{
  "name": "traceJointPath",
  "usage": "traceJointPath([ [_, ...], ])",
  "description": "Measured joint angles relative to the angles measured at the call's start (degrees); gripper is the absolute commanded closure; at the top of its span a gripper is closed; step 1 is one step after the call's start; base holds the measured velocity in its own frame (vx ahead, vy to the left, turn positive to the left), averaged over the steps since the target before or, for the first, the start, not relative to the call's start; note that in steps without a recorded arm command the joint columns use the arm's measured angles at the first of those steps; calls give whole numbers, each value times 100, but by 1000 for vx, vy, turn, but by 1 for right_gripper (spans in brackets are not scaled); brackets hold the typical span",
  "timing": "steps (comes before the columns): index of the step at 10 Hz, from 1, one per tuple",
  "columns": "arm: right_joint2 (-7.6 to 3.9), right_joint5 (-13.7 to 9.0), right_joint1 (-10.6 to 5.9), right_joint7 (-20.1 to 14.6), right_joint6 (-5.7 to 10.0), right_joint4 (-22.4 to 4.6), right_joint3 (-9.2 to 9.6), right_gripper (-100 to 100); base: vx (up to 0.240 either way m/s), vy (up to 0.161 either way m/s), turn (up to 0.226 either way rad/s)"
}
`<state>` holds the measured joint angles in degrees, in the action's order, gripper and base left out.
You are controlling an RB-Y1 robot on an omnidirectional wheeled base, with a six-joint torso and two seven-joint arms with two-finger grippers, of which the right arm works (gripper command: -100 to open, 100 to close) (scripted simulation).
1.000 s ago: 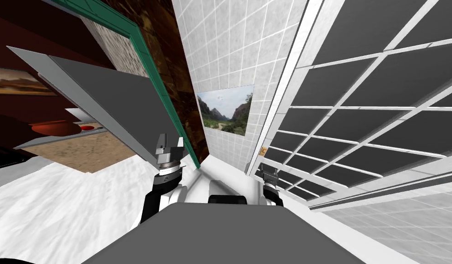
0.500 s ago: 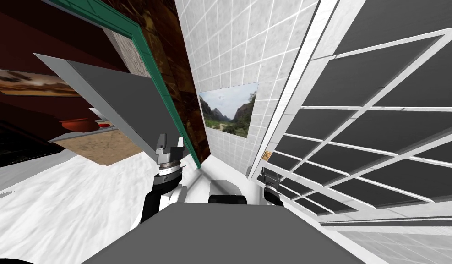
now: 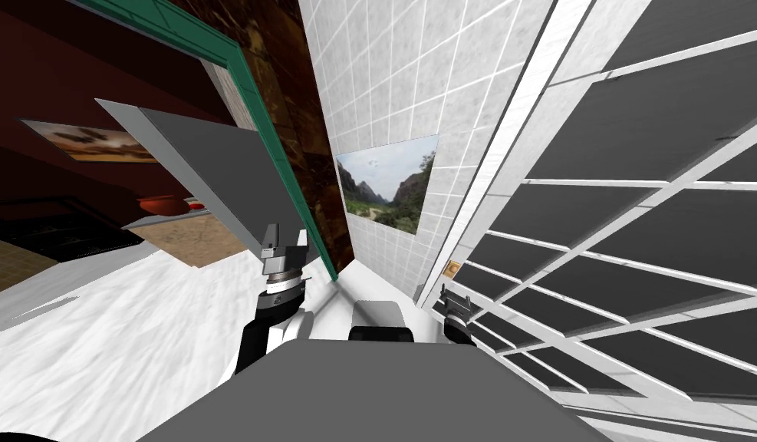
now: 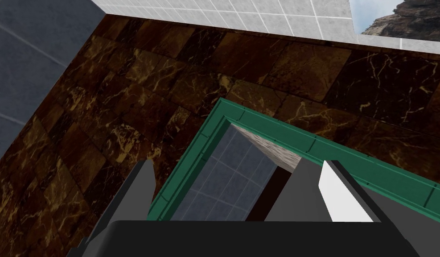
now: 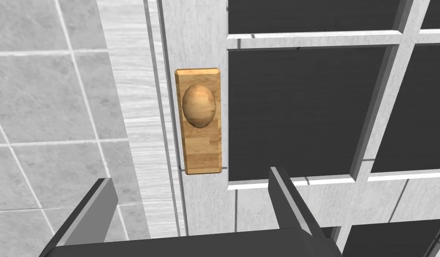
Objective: Pull the door open
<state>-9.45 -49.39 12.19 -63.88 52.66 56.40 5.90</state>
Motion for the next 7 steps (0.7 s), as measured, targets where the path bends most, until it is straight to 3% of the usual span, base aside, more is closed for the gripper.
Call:
traceJointPath([
  [1,-1,-7,-3,-17,9,-11,1,-100,133,-23,7],
  [4,-193,-12,71,-272,58,-129,16,-100,164,6,14],
  [7,-450,-25,155,-640,136,-293,32,-100,117,6,9],
])
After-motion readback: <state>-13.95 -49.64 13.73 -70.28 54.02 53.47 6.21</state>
